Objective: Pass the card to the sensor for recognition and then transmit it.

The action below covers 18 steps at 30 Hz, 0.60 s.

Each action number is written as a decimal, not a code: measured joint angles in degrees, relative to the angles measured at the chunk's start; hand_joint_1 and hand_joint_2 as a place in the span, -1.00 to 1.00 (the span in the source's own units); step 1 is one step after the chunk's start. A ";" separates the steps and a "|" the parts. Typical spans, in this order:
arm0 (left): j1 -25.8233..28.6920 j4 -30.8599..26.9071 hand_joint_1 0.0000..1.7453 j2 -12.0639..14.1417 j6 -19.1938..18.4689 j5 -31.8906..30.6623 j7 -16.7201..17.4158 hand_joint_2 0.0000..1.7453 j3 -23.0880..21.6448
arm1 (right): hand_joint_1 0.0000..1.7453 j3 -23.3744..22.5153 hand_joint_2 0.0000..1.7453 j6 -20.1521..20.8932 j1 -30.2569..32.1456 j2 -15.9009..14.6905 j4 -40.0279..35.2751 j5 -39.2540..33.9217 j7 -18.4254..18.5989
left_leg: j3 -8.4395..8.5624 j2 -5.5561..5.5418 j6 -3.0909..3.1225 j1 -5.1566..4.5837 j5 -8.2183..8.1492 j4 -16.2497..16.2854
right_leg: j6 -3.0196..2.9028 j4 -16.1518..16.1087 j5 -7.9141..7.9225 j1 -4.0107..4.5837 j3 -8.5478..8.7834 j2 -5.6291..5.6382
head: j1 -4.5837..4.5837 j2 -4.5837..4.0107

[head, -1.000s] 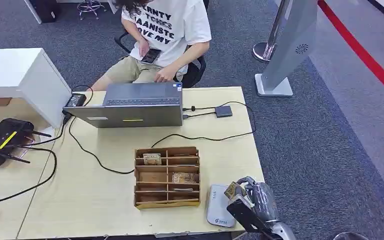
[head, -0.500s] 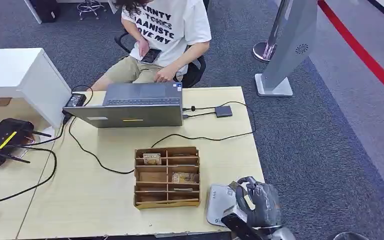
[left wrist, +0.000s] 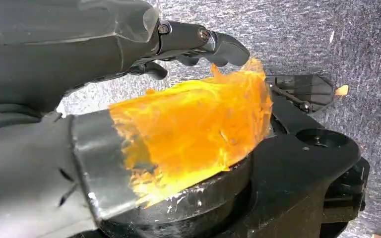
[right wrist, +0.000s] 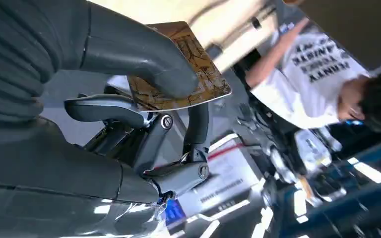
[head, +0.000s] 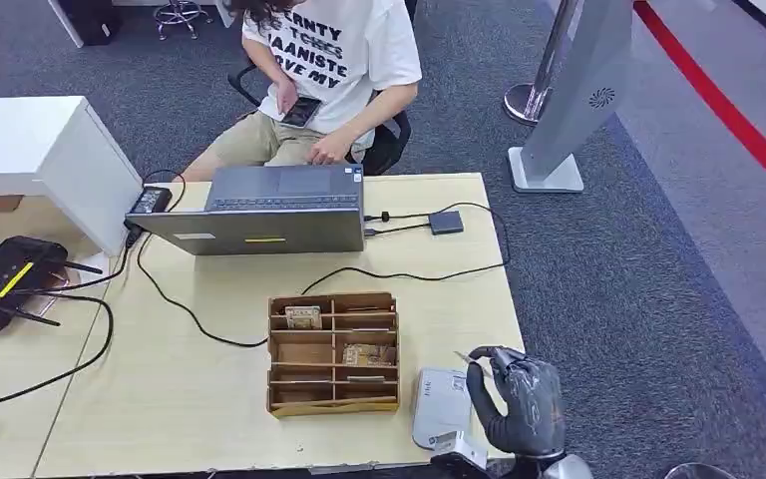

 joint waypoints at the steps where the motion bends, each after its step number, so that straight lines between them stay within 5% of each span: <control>1: -0.01 0.00 -1.00 0.00 -0.04 -0.46 0.07 -1.00 0.00 | 1.00 -0.71 1.00 0.00 -0.07 0.73 -0.67 1.78 -1.54 | 0.00 0.00 0.00 0.00 0.00 0.00 | 0.00 0.00 0.00 0.00 0.00 0.00 | 0.02 0.00; 8: -0.13 0.00 -1.00 0.04 -0.24 -2.27 0.20 -1.00 -0.15 | 1.00 -3.63 1.00 0.00 -3.26 4.32 -3.30 8.14 -6.24 | 0.02 0.01 -0.02 0.00 0.03 0.00 | -0.01 0.01 0.01 0.00 0.02 0.02 | 0.02 0.00; 18: -0.24 0.00 -1.00 0.26 -0.55 -3.74 0.22 -1.00 -1.27 | 1.00 -3.58 1.00 0.00 -10.19 6.10 -3.50 13.31 -6.44 | 0.05 0.04 -0.02 0.00 0.05 0.00 | -0.01 0.02 0.02 0.00 0.05 0.04 | 0.00 0.00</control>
